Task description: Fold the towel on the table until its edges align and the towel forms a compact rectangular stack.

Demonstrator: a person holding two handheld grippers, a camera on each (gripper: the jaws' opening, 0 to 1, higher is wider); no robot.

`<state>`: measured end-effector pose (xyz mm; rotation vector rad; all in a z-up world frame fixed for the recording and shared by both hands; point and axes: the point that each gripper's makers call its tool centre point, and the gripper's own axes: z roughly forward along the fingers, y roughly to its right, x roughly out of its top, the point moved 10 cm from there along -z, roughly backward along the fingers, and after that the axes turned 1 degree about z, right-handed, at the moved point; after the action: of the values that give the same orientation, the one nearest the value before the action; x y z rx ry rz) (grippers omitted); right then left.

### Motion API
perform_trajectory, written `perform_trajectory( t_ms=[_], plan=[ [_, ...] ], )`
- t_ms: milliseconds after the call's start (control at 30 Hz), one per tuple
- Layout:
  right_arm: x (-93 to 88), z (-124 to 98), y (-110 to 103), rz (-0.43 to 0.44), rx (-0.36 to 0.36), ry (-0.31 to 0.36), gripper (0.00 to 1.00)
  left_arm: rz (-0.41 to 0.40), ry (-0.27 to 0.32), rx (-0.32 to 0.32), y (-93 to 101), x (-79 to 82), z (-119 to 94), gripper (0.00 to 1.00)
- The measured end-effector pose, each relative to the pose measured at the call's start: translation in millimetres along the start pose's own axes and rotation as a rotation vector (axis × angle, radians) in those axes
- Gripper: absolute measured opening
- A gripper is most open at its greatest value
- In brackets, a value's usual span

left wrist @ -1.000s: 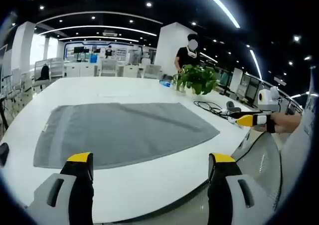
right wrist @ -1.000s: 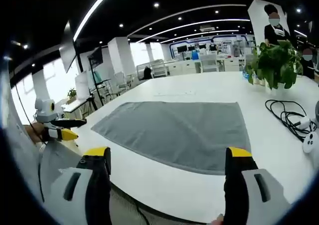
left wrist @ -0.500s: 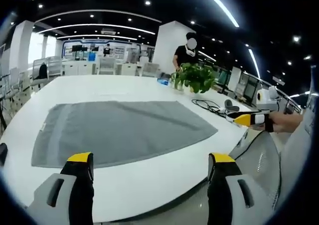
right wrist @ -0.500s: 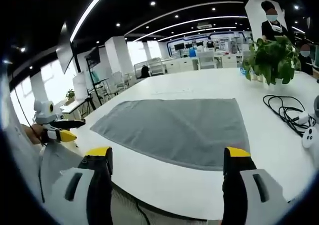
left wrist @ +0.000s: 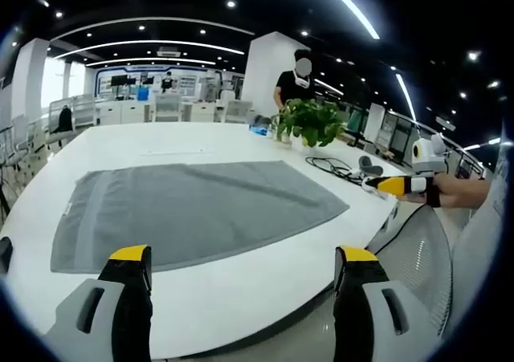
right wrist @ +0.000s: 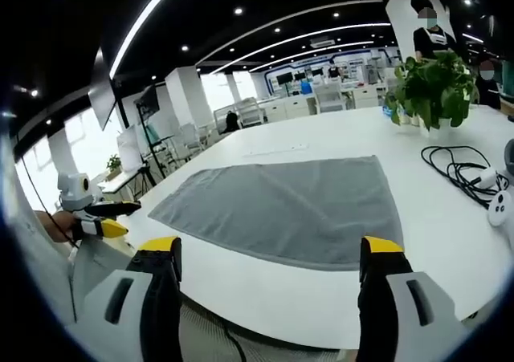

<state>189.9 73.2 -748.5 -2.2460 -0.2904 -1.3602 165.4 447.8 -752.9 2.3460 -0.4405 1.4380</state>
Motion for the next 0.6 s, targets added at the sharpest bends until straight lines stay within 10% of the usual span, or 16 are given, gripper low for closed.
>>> perform_trajectory(
  t_ms=[600],
  plan=[
    [-0.7, 0.5, -0.1, -0.005, -0.008, -0.011, 0.91, -0.001, 0.003, -0.014, 0.5, 0.0, 0.2, 0.95]
  ],
)
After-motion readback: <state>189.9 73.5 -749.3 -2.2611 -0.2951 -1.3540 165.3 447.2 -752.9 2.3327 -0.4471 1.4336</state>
